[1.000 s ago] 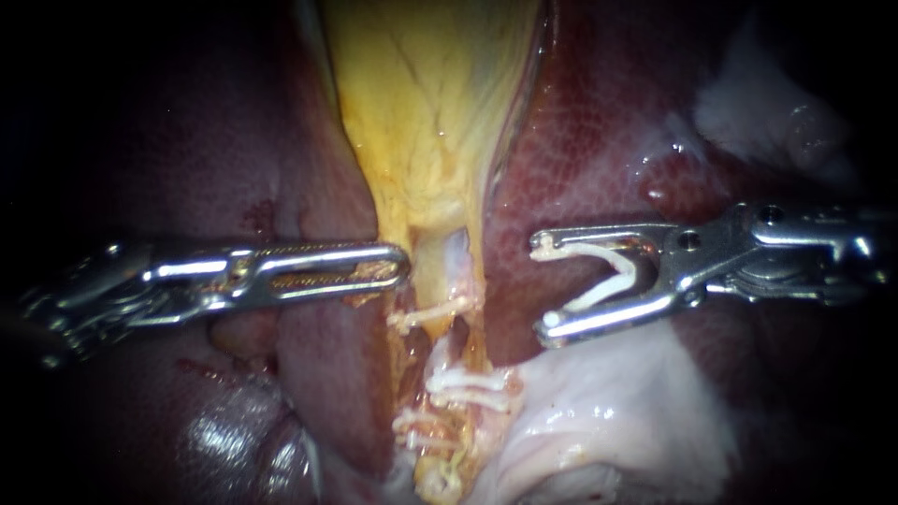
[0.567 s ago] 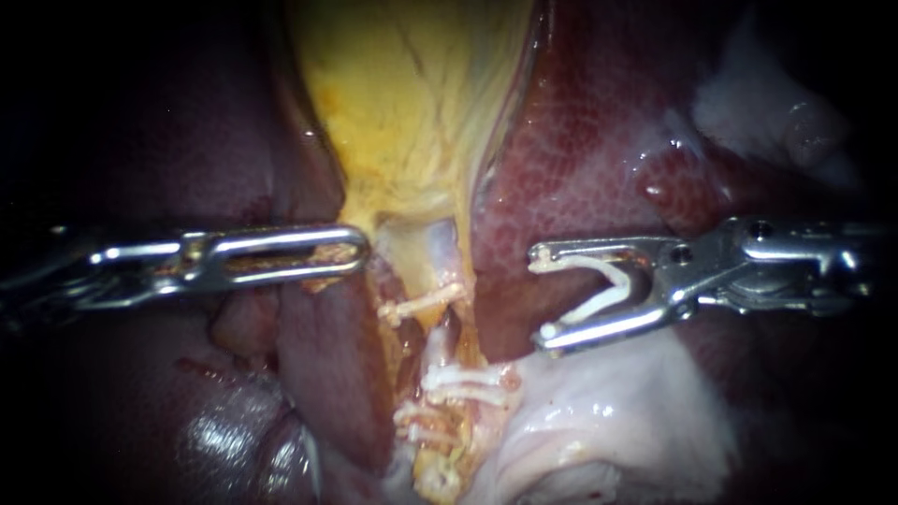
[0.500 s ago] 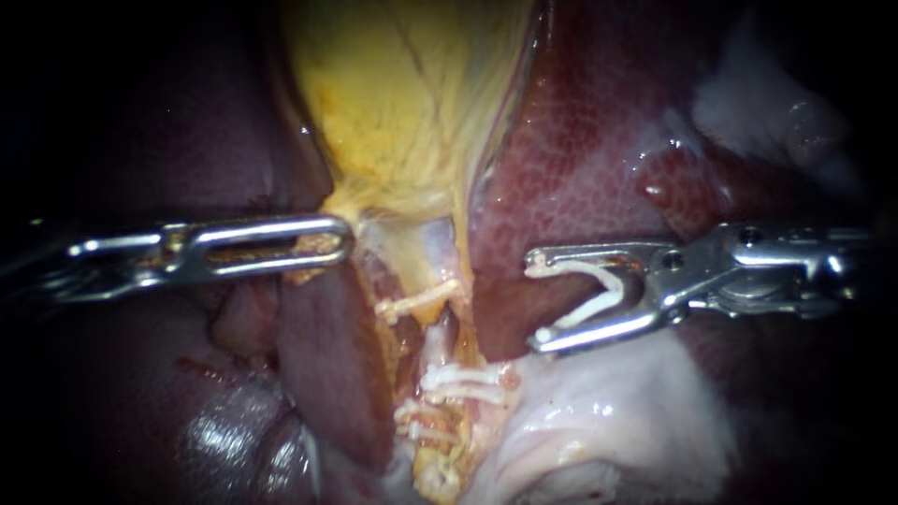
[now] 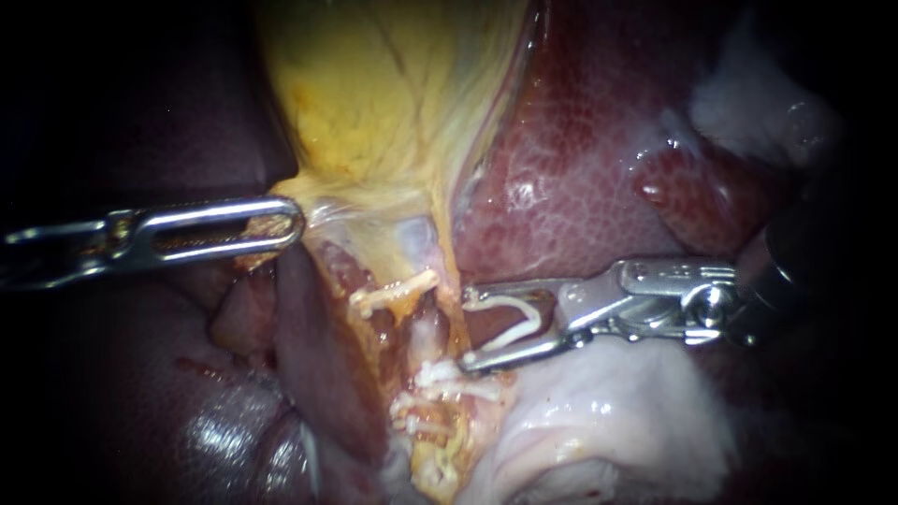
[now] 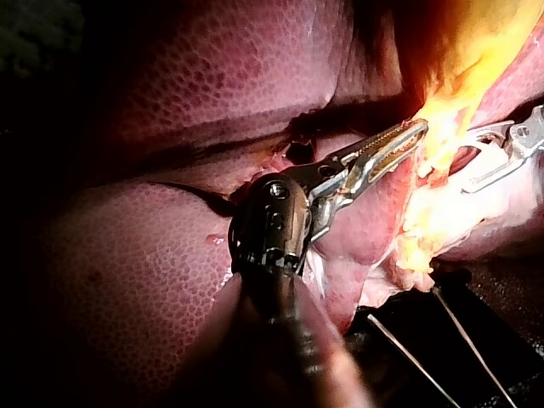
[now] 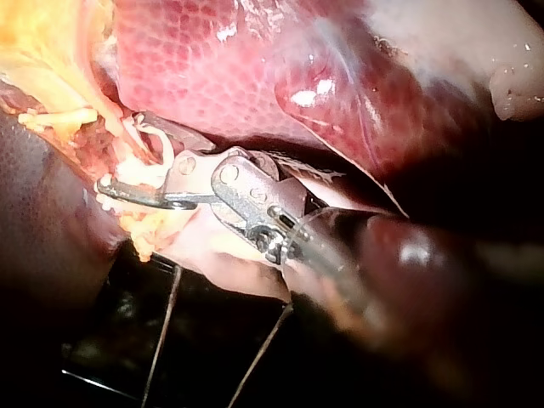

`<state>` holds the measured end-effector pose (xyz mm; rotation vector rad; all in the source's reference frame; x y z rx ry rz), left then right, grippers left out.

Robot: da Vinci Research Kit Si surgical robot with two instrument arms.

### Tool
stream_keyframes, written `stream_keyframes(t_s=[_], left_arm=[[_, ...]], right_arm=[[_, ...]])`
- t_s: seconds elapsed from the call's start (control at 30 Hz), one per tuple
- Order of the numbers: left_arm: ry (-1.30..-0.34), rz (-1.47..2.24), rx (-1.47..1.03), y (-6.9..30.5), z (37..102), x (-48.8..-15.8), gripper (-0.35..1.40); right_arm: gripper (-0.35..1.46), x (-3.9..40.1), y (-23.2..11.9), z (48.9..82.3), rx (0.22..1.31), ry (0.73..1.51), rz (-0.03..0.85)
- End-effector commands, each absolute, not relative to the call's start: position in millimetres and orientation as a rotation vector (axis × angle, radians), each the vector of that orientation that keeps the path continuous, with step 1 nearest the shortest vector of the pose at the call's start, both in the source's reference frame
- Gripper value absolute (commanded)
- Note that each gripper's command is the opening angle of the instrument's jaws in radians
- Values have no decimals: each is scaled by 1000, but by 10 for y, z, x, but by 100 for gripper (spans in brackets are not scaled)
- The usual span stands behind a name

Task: Clipping third clip right tube

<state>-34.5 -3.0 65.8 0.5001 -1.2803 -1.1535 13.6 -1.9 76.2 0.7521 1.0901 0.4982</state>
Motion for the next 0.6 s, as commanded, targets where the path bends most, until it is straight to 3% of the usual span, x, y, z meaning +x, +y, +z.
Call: stream_keyframes(t_s=[0.03,0.3,0.6], left_arm=[[-1280,-1153,500,-30,658,-345,-35],[-1280,-1153,500,-27,665,-343,-35],[-1279,-1156,495,-23,672,-340,-35]], right_arm=[[60,142,-22,763,780,1100,498],[54,159,-46,745,957,1139,448],[54,163,-35,728,980,1179,468]])
